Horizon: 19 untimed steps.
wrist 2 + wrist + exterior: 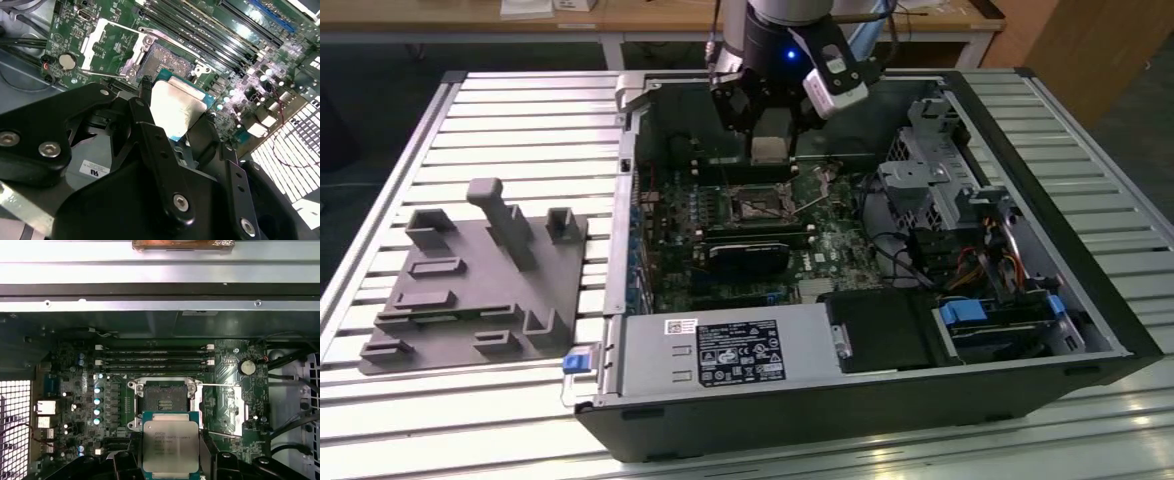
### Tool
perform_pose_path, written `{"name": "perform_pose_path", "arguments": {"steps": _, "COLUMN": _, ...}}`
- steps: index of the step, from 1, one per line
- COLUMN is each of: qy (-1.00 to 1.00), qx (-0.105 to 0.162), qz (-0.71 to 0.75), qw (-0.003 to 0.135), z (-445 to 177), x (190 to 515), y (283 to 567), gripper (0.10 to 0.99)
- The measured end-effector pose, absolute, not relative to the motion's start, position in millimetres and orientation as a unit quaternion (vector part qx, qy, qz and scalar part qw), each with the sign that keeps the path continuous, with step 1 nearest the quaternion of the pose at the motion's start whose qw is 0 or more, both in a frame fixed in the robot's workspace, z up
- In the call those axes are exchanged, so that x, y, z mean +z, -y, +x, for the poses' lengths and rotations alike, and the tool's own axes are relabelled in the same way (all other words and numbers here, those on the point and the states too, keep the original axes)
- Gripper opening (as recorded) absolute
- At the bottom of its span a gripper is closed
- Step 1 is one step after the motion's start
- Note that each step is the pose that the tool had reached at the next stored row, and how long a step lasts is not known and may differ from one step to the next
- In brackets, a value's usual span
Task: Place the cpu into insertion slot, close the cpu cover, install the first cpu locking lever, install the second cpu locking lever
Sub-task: 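Place the cpu into insertion slot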
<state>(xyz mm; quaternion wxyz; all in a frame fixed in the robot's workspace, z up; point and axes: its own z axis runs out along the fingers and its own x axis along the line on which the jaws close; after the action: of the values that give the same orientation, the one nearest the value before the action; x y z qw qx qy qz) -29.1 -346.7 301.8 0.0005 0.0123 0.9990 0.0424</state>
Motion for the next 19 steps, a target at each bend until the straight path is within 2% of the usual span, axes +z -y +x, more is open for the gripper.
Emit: {"name": "perform_pose_path", "arguments": {"steps": 19, "qy": -0.999, "qx": 0.041, "qz": 0.011, "qw": 0.016, "z": -33, "x": 272, "y": 342, "gripper": 0.537}}
